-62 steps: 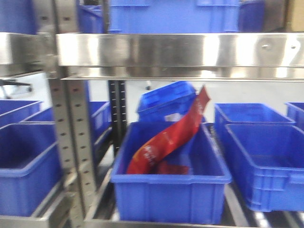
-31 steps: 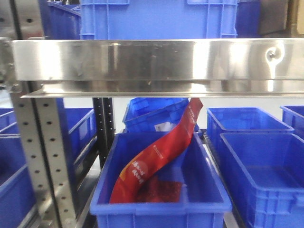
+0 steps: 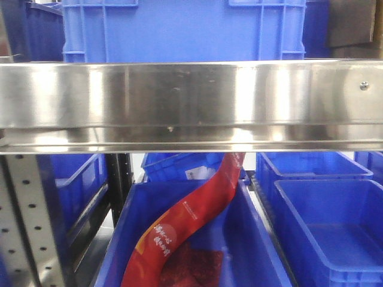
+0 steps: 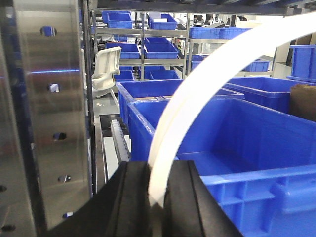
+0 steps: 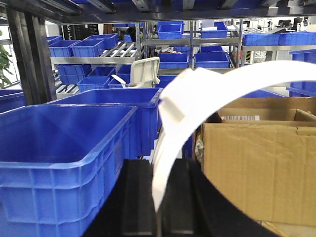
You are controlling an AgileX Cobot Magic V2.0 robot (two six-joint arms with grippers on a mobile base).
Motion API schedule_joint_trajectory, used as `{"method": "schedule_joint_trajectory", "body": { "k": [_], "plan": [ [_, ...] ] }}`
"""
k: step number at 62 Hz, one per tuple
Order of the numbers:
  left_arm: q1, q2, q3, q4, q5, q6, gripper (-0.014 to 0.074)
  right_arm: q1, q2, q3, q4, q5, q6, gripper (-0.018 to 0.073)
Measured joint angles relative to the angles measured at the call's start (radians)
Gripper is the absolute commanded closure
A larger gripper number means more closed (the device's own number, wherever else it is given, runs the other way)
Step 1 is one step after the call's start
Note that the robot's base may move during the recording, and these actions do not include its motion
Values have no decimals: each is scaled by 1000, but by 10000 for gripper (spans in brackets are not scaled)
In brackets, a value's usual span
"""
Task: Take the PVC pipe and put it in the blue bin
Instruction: 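Extend both grippers with the clamps over an open blue bin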
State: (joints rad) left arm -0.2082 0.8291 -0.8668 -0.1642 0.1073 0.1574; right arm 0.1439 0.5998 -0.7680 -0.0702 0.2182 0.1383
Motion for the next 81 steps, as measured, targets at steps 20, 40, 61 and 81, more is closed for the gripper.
{"method": "schedule_joint_trajectory", "body": {
  "k": [20,40,61,81],
  "plan": [
    [0,0,0,0,0,0,708,0,0,0,0,0,0,720],
    [0,0,0,0,0,0,708,0,0,0,0,0,0,720],
    [0,0,0,0,0,0,708,0,0,0,0,0,0,720],
    [0,0,0,0,0,0,708,0,0,0,0,-60,0,720]
  ]
}}
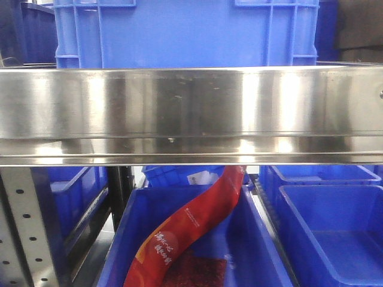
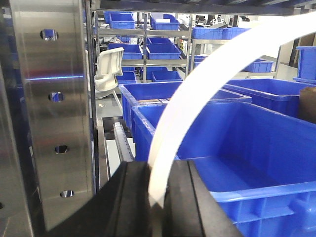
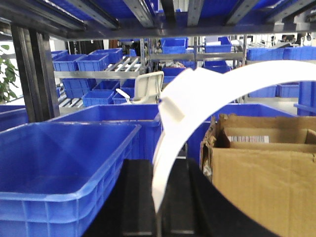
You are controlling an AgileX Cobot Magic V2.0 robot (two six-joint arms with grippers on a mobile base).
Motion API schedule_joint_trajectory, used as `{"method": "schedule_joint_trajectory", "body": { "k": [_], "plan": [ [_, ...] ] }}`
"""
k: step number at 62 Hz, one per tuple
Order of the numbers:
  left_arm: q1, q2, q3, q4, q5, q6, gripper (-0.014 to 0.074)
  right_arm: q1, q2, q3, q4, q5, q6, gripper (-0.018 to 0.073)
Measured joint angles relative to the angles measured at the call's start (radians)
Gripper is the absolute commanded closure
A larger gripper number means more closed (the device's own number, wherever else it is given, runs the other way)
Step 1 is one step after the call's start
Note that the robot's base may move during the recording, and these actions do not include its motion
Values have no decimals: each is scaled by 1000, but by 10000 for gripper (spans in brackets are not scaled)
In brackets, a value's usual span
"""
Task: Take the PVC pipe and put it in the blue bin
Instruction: 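Extend both grippers with the clamps over an open blue bin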
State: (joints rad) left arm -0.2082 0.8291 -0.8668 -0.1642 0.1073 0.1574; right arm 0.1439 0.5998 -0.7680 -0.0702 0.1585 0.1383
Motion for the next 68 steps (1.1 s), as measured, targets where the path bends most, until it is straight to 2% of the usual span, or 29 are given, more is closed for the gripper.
{"method": "schedule_joint_trajectory", "body": {
  "k": [24,36,43,58,68],
  "plan": [
    [0,0,-3,-3,-35,0,708,0,0,0,15,-25,0,720],
    [-4,15,-114,-24,101,0,708,18,5,-25,70,-54,0,720],
    [-39,49,-207,-26,157,0,708,82,39,-73,83,-37,0,720],
    [-162,203,-360,-26,213,0,708,286,220,-179,86,-11,0,720],
    [-210,338,-467,-26,285,0,708,380,371,-274,86,71,0,720]
  ]
}}
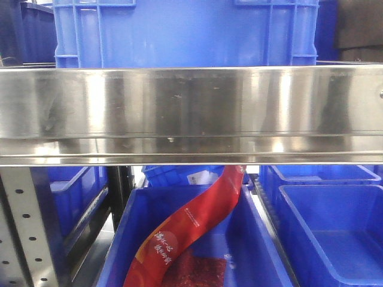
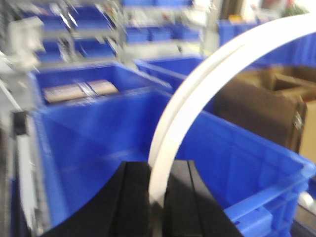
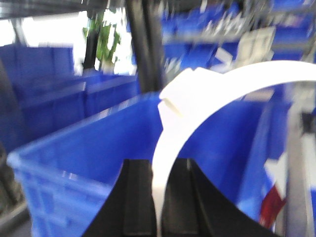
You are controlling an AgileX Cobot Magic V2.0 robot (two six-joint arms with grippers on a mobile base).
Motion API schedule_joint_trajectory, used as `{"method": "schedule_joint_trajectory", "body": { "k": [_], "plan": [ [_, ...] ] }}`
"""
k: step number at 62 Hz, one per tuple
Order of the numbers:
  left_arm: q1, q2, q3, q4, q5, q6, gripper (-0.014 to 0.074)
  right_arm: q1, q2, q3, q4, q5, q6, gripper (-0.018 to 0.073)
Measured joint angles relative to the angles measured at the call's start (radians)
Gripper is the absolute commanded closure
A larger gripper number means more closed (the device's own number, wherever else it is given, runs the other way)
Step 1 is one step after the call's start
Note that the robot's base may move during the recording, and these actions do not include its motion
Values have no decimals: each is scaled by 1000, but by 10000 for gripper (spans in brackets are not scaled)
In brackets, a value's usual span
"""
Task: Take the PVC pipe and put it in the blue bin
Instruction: 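Extend both grippers with the clamps over an open blue bin, then open both grippers to drop the white clamps into the blue bin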
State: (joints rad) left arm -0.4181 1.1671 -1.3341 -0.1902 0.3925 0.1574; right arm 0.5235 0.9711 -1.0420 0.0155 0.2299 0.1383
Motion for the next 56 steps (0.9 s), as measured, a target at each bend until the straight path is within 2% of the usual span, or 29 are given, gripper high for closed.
{"method": "schedule_joint_trajectory", "body": {
  "k": [7,25,40,56],
  "plan": [
    [-7,96,-113,0,88,-33,708,37,117,-87,1,102,0,720],
    [-7,331,-384,0,221,-190,708,42,352,-351,13,284,0,720],
    [-9,512,-532,0,234,-212,708,44,498,-539,21,327,0,720],
    [-9,597,-552,-12,248,-213,708,44,585,-554,26,327,0,720]
  ]
}}
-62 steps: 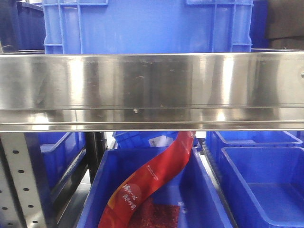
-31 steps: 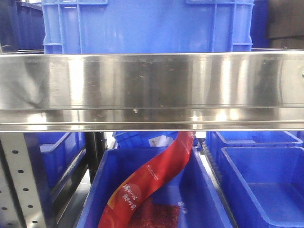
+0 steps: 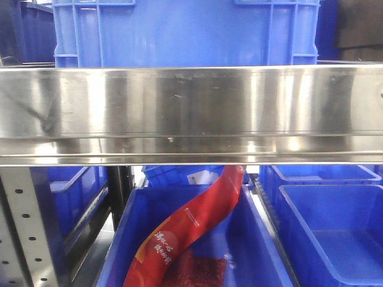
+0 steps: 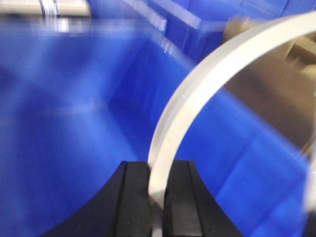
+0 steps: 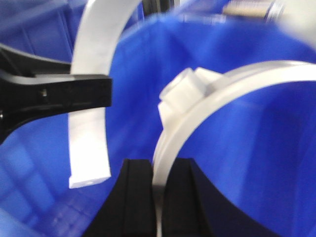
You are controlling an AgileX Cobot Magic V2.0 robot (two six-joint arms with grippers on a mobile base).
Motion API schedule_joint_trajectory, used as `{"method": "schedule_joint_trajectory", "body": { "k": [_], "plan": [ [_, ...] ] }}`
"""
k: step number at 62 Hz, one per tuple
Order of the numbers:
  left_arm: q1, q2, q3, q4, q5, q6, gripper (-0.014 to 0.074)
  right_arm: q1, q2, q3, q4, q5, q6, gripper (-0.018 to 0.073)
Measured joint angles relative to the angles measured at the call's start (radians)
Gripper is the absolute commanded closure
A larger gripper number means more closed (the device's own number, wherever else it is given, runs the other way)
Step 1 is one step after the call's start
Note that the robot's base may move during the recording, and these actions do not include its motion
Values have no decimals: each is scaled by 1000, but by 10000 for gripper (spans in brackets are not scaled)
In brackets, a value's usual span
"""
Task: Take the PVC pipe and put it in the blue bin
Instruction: 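Open both grippers to drop the white clamps into the blue bin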
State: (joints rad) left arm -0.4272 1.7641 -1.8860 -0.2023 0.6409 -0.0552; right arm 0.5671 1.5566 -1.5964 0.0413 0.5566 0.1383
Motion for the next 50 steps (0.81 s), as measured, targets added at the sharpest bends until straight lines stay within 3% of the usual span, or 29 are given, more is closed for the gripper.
{"method": "schedule_joint_trajectory", "body": {
  "k": [16,21,25,29,37,43,50],
  "plan": [
    [2,18,-1,-4,5,-2,703,0,13,0,-4,-33,0,720],
    [4,18,-1,-4,5,-2,653,0,13,0,-9,-44,0,720],
    [8,18,-1,-4,5,-2,559,0,13,0,-13,-48,0,694],
    [12,18,-2,-4,5,-2,462,0,13,0,-13,-58,0,641],
    [14,18,-2,-6,-3,-4,297,0,13,0,-13,-80,0,447],
    [14,18,-2,-10,-6,-5,273,0,13,0,-13,-92,0,298],
    [14,18,-2,-10,-10,-6,281,0,13,0,-13,-93,0,225]
  ]
}}
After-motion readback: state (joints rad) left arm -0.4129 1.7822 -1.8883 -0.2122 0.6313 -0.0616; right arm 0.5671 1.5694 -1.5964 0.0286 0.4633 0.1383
